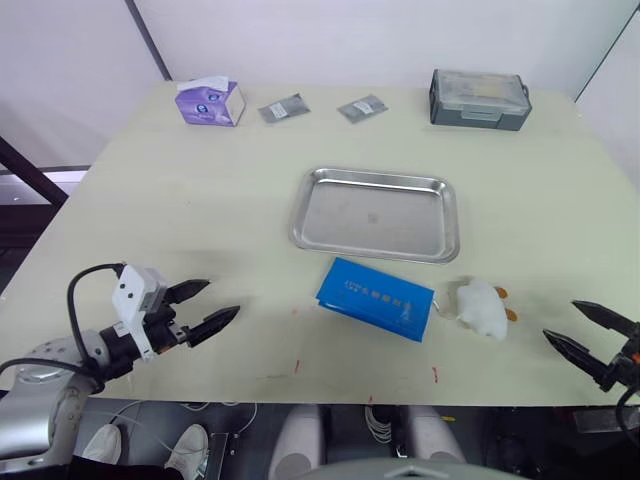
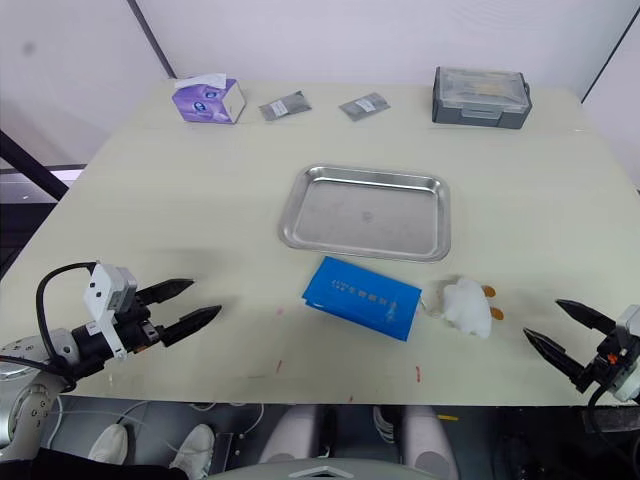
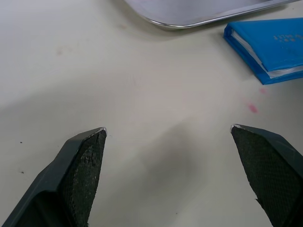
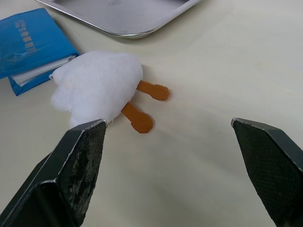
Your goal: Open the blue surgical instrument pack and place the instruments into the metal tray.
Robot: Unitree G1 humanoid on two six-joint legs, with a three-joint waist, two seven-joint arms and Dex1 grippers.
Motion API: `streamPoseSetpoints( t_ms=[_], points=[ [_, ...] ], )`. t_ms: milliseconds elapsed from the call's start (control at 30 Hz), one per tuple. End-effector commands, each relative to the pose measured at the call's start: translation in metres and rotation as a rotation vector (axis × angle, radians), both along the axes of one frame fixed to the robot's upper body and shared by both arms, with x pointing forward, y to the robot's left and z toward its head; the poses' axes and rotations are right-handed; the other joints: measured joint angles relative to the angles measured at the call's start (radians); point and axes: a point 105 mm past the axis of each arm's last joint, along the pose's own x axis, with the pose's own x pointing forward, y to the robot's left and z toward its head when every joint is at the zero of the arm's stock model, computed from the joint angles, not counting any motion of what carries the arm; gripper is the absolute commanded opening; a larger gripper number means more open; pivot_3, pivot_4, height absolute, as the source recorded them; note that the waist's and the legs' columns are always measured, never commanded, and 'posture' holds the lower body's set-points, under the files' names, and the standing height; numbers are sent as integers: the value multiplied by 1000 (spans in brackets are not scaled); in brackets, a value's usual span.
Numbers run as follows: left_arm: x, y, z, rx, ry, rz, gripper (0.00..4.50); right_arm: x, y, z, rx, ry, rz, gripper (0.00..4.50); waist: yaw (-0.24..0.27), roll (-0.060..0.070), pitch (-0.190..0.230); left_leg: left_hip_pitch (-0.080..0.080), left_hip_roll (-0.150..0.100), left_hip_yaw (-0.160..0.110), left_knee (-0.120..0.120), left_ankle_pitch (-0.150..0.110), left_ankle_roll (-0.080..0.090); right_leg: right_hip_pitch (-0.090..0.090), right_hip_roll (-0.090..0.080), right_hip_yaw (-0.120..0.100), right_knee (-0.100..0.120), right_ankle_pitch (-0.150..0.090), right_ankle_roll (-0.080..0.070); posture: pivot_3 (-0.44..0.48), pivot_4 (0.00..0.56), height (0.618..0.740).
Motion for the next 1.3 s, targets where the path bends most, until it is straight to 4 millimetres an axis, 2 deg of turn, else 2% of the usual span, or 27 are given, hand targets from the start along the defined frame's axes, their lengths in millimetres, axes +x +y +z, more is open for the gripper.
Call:
streamPoseSetpoints(
  t_ms=[33, 200, 733, 900, 1133, 1233, 1300],
  points=[
    [3, 1, 13, 9, -41, -12, 4500, -2, 0, 3, -16, -31, 13, 4440, 0, 0, 0, 0, 0, 0, 0, 0, 0, 0, 0, 0, 0, 0, 0, 0, 150, 740],
    [7, -1, 17, -27, -33, -7, 4500, -6, 0, -1, -23, -24, 11, 4440, 1, 0, 0, 0, 0, 0, 0, 0, 0, 0, 0, 0, 0, 0, 0, 0, 150, 740],
    [15, -4, 15, -50, -4, -43, 4500, -11, 6, 4, 2, -31, 19, 4440, 0, 0, 0, 2, 0, -1, 0, 0, 0, 3, 0, -1, 0, 0, 0, 0, 150, 740],
    [25, -4, 14, -20, 9, -64, 4500, -14, 28, 13, 45, 2, 93, 4440, 1, 0, 0, 2, 0, -1, 0, 0, 0, 4, 0, -1, 0, 0, 0, 0, 150, 740],
    [38, -20, 18, -11, 13, -150, 4500, -19, 74, 35, 129, 18, 258, 4440, 0, 0, 0, 3, 0, -2, 0, 0, 0, 5, 0, -2, 0, 0, 0, 0, 150, 740],
    [42, -23, 17, -1, 20, -181, 4500, -21, 87, 39, 151, 25, 293, 4440, 0, 0, 0, 3, 0, -2, 0, 0, 0, 5, 0, -2, -1, 0, 0, 0, 150, 740],
    [46, -29, 15, 0, 41, -231, 3962, -21, 103, 43, 171, 26, 341, 3931, 1, 0, 0, 3, 0, -2, 0, 0, 0, 5, 0, -2, -1, 0, 0, 0, 150, 740]
  ],
)
